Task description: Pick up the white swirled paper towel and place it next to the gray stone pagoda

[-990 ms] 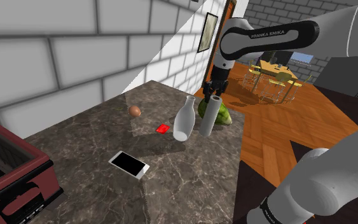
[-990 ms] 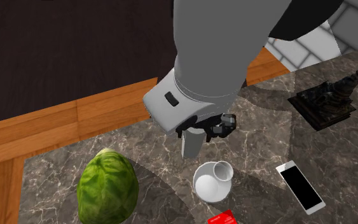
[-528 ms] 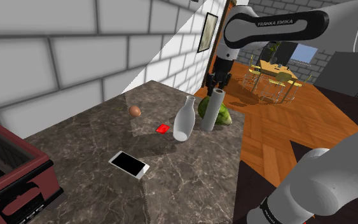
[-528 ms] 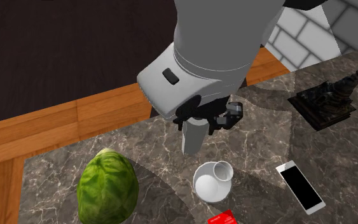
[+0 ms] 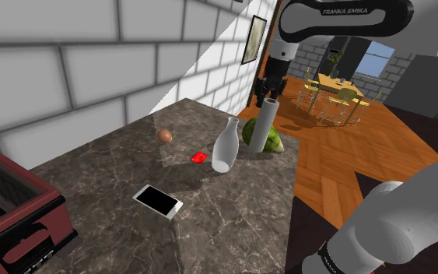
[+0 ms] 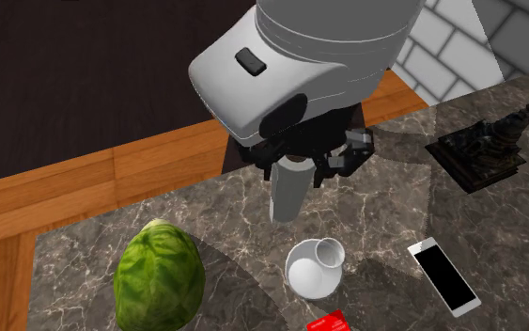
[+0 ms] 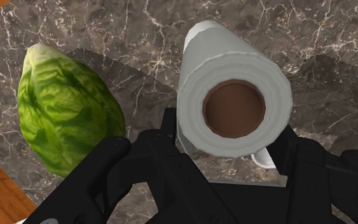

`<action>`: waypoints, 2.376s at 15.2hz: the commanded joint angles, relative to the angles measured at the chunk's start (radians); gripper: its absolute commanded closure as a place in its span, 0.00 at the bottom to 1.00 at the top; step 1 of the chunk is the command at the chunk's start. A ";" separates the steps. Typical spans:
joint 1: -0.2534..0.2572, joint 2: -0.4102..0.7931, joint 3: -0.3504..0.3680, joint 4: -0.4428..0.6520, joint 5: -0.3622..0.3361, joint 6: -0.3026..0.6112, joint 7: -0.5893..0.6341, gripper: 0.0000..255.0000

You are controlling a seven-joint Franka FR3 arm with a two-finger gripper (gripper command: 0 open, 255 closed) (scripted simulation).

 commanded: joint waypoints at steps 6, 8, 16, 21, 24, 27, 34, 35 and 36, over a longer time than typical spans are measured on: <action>0.001 0.011 0.001 0.108 0.002 -0.097 -0.002 1.00; 0.001 0.017 0.001 0.140 0.002 -0.124 -0.003 1.00; 0.002 0.047 0.002 0.281 0.005 -0.234 -0.007 1.00; 0.003 0.074 0.001 0.380 0.008 -0.306 -0.010 1.00; 0.003 0.094 0.000 0.444 0.009 -0.350 -0.012 1.00; 0.003 0.117 -0.001 0.512 0.011 -0.396 -0.014 1.00; 0.001 0.185 -0.004 0.695 0.017 -0.511 -0.022 1.00; 0.001 0.197 -0.005 0.724 0.018 -0.529 -0.023 1.00; 0.000 0.209 -0.006 0.755 0.019 -0.547 -0.024 1.00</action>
